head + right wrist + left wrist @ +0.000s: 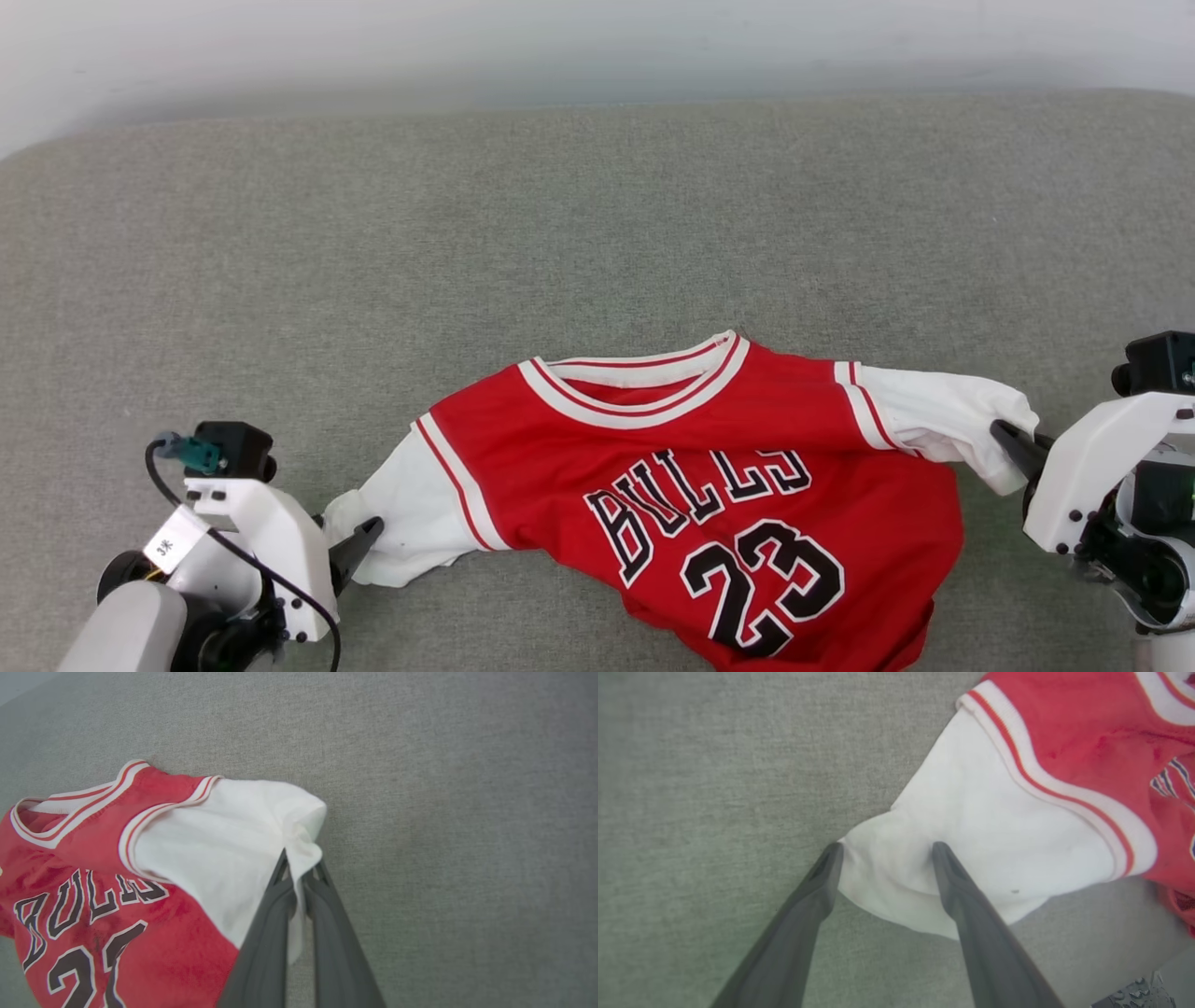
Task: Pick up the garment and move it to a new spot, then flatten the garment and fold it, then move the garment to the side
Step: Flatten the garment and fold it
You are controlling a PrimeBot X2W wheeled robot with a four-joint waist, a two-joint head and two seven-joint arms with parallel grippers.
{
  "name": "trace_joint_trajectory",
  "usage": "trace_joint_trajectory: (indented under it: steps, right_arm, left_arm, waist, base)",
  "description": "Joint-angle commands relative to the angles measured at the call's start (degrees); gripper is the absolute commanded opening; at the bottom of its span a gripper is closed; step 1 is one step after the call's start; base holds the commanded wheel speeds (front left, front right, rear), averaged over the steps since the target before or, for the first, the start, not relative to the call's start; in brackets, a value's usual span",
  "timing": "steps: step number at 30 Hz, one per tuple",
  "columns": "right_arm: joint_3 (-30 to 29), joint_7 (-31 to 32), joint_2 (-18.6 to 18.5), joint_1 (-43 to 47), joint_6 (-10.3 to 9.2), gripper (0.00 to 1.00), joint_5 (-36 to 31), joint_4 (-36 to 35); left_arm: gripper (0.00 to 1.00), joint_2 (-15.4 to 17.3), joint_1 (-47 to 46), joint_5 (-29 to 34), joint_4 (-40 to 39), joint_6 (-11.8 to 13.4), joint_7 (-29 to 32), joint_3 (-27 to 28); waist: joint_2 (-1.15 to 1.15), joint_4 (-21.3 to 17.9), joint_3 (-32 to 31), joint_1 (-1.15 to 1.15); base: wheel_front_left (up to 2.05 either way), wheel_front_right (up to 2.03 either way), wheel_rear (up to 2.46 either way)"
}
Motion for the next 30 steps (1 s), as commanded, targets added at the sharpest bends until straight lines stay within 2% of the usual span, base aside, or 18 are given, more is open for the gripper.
trace_joint_trajectory:
  steps: [1, 4, 5, 6, 7, 11, 14, 17, 25, 30]
  right_arm:
    - [0.07, -0.22, 0.40, 0.62, -0.04, 0.00, 0.42, -0.37]
    - [0.08, -0.50, 0.56, 0.63, -0.04, 0.00, 0.63, -0.21]
    - [0.09, -0.49, 0.60, 0.55, -0.04, 0.00, 0.66, -0.15]
    - [0.09, -0.56, 0.61, 0.48, -0.04, 0.00, 0.59, -0.07]
    - [0.14, -0.63, 0.64, 0.38, -0.04, 0.00, 0.62, -0.01]
    - [0.90, -1.93, -0.50, -0.54, -0.04, 0.00, 0.98, -0.05]
    - [1.70, -4.59, -1.64, -1.89, -0.04, 0.00, 0.39, -0.33]
    - [2.10, -7.31, -2.29, -3.60, -0.04, 0.00, -0.56, -0.42]
    - [2.00, -16.64, -3.86, -12.33, -0.04, 0.00, -3.92, 2.77]
    - [2.21, -20.94, -5.07, -20.49, -0.05, 0.00, -5.84, 6.96]
  left_arm:
    - [1.00, -0.42, 0.56, -0.82, 1.90, 0.10, 2.73, -1.29]
    - [1.00, -1.61, 1.58, -2.42, 4.70, -0.40, 7.02, -3.46]
    - [0.60, -1.99, 1.49, -2.65, 5.40, -0.52, 7.72, -4.00]
    - [0.27, -2.25, 1.60, -2.71, 6.15, -0.82, 8.55, -4.86]
    - [0.00, -2.66, 1.43, -2.90, 6.75, -1.04, 8.54, -5.22]
    - [0.00, -1.92, -1.63, -0.24, 7.17, -1.83, 4.83, -5.61]
    - [0.00, -0.31, -5.92, 3.56, 6.61, -2.01, -1.80, -4.84]
    - [0.00, 0.56, -9.21, 6.52, 6.10, -1.17, -7.61, -3.74]
    - [0.00, -1.35, -19.92, 10.89, 6.98, 1.76, -19.33, -1.48]
    - [0.00, -3.09, -28.78, 12.32, 10.00, 2.13, -26.20, -0.48]
  waist:
    - [0.00, -0.71, 0.70, 0.00]
    - [0.00, -1.05, 1.08, 0.00]
    - [0.00, -1.13, 1.18, 0.00]
    - [0.00, -1.17, 1.24, 0.00]
    - [0.00, -1.21, 1.28, 0.00]
    - [0.00, -0.88, 0.95, 0.00]
    - [0.00, -0.36, 0.02, 0.00]
    - [0.00, 0.04, -0.67, 0.00]
    - [0.00, 1.04, -1.65, 0.00]
    - [0.00, 1.51, -0.76, 0.00]
  base:
    - [0.00, 0.00, 0.00]
    - [0.00, 0.00, 0.00]
    - [0.00, 0.00, 0.00]
    - [0.00, 0.00, 0.00]
    - [0.00, 0.00, 0.00]
    - [0.00, 0.00, 0.00]
    - [0.00, 0.00, 0.00]
    - [0.00, 0.00, 0.00]
    - [0.00, 0.00, 0.00]
    - [0.00, 0.00, 0.00]
